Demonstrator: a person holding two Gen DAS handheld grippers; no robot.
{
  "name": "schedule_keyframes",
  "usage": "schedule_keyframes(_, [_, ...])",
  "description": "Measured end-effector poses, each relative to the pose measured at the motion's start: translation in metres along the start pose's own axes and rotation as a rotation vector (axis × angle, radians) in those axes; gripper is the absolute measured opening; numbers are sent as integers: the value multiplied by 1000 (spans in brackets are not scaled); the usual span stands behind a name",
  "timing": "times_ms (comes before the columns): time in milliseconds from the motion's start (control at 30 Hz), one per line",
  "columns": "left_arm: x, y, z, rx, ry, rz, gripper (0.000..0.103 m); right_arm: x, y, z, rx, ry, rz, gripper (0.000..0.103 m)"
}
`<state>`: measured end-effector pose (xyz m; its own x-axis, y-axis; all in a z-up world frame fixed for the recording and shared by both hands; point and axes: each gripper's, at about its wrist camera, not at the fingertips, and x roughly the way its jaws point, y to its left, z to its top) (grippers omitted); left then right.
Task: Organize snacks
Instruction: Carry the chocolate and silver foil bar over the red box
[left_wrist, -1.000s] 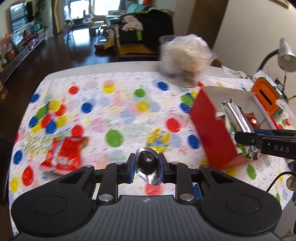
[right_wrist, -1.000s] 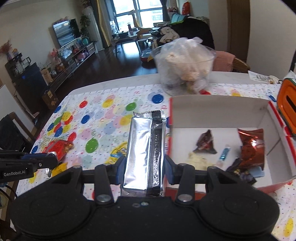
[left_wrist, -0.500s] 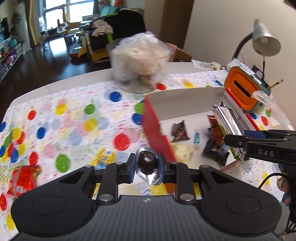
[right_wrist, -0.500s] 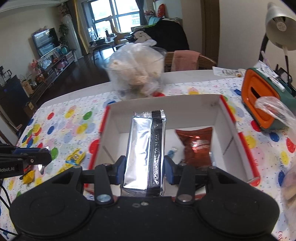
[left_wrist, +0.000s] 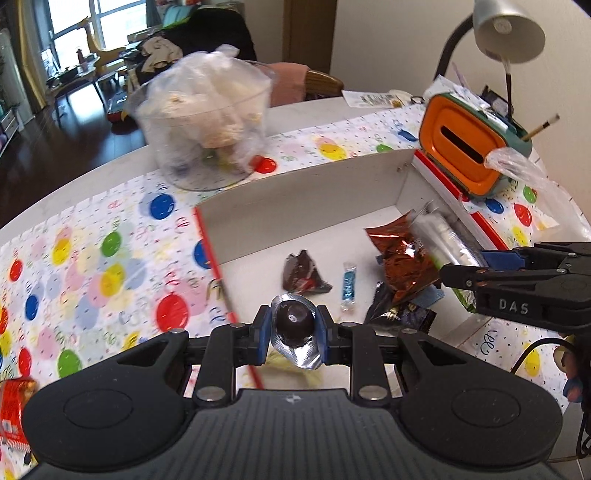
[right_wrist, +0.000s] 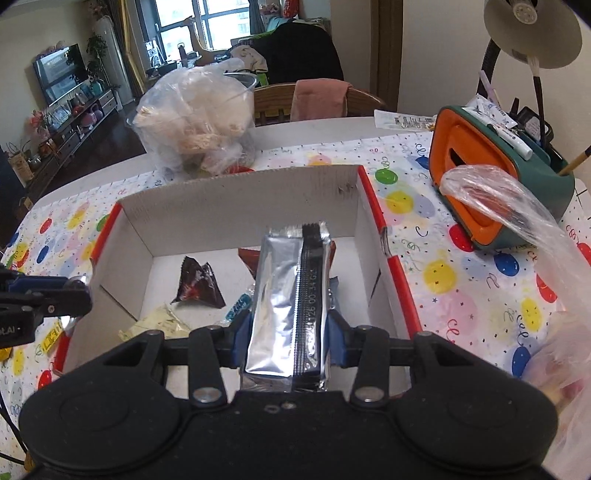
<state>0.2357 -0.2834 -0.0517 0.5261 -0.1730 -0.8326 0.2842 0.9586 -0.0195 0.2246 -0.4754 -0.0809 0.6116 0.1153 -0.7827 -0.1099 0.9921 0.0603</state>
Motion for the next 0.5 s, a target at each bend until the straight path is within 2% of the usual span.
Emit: schedule_keyframes(500, [57, -31, 16, 47, 130, -7, 24, 33, -4, -3, -75, 64, -6, 41])
